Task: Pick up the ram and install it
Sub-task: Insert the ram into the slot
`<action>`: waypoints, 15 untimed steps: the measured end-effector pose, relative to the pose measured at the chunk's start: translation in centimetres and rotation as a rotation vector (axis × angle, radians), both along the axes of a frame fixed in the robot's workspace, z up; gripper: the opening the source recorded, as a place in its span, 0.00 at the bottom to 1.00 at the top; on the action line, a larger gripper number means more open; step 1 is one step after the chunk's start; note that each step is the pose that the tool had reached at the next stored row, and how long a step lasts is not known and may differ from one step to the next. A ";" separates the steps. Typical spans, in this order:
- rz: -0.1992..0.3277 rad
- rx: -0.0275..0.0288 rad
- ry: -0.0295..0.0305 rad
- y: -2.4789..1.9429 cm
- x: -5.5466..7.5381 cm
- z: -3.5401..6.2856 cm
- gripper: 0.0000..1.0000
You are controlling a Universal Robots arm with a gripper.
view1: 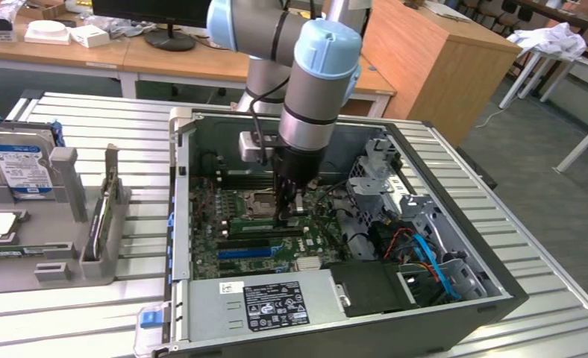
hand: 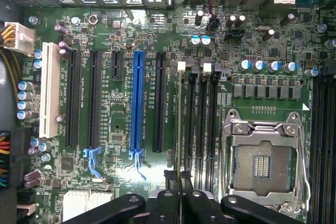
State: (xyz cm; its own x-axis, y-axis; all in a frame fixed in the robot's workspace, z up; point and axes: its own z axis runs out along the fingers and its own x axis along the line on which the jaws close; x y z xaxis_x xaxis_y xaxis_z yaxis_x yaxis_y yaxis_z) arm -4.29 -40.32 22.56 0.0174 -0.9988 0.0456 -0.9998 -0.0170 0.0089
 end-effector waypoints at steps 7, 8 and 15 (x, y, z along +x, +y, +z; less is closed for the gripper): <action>0.000 0.0000 -0.0019 0.00 0.0 -0.07 0.12; 0.000 0.0001 -0.0020 -0.01 0.0 -0.07 0.12; 0.000 0.0000 -0.0023 0.00 -0.1 -0.08 0.12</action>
